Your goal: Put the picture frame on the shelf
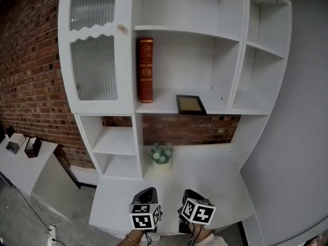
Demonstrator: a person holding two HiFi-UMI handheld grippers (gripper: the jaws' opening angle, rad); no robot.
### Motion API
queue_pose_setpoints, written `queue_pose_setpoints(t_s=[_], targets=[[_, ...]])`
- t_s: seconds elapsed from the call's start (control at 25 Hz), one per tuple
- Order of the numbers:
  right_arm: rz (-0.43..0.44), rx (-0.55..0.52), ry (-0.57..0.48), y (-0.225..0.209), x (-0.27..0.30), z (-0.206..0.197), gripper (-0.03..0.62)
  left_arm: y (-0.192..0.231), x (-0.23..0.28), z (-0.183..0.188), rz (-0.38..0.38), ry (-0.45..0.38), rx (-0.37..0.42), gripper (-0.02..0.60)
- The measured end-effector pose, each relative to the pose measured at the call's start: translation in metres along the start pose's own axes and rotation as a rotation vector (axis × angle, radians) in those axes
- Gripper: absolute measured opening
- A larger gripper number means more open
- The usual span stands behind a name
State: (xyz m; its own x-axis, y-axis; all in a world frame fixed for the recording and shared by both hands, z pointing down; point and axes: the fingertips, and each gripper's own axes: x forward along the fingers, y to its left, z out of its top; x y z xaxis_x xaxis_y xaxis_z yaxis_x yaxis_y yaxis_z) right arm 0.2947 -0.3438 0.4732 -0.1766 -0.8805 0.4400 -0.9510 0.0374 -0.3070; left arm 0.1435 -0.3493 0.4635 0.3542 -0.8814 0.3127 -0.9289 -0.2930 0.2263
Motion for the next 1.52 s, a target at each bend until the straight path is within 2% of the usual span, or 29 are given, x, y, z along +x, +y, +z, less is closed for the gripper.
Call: queue_pose_setpoints(t_s=[0.36, 0.6, 0.96, 1.52], targets=[[-0.054, -0.054, -0.021, 0.040, -0.029, -0.034, 0.031, 0.007, -0.036, -0.009, -0.079, -0.005, 0.088, -0.002], [-0.078, -0.028, 0.004, 0.051, -0.040, -0.060, 0.029, 0.011, -0.047, -0.028, -0.121, 0.033, 0.065, -0.002], [-0.049, -0.044, -0.043, 0.061, -0.044, -0.032, 0.024, 0.012, -0.040, -0.010, -0.128, 0.017, 0.063, -0.002], [-0.019, -0.067, -0.042, 0.055, -0.032, -0.017, 0.023, 0.008, -0.025, 0.004, -0.103, -0.006, 0.059, -0.002]])
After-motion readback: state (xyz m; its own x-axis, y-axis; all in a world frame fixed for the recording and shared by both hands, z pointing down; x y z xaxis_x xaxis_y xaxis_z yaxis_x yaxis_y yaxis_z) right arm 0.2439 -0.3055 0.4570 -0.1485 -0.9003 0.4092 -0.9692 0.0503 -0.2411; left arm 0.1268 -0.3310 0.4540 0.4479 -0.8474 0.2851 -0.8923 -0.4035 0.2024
